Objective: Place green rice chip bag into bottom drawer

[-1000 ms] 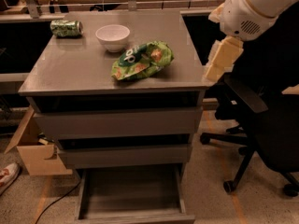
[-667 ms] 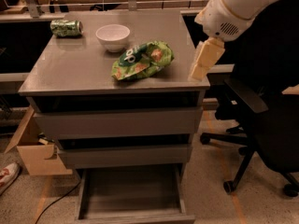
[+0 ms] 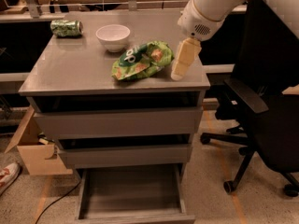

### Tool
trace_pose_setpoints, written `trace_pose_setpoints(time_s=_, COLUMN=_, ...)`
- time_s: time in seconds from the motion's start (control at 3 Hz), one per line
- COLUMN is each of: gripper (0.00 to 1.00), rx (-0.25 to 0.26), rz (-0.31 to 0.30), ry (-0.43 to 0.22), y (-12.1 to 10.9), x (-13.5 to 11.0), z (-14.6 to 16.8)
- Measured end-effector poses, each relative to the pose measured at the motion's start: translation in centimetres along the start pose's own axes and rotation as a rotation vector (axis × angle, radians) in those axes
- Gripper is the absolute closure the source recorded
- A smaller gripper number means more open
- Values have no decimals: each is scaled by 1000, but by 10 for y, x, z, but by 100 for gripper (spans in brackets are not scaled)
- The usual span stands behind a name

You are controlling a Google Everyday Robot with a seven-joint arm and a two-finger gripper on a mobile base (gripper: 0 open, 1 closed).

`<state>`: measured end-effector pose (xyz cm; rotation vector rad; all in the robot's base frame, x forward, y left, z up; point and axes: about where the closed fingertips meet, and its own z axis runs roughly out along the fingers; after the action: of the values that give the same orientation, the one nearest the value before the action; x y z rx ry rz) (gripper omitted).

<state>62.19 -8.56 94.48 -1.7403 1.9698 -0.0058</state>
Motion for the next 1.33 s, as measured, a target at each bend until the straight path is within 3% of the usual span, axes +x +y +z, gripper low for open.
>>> trace_pose_setpoints(time_s=1.33, gripper=0, rx=-18, rz=-27, ry=33, y=-48, x=-17, z=98)
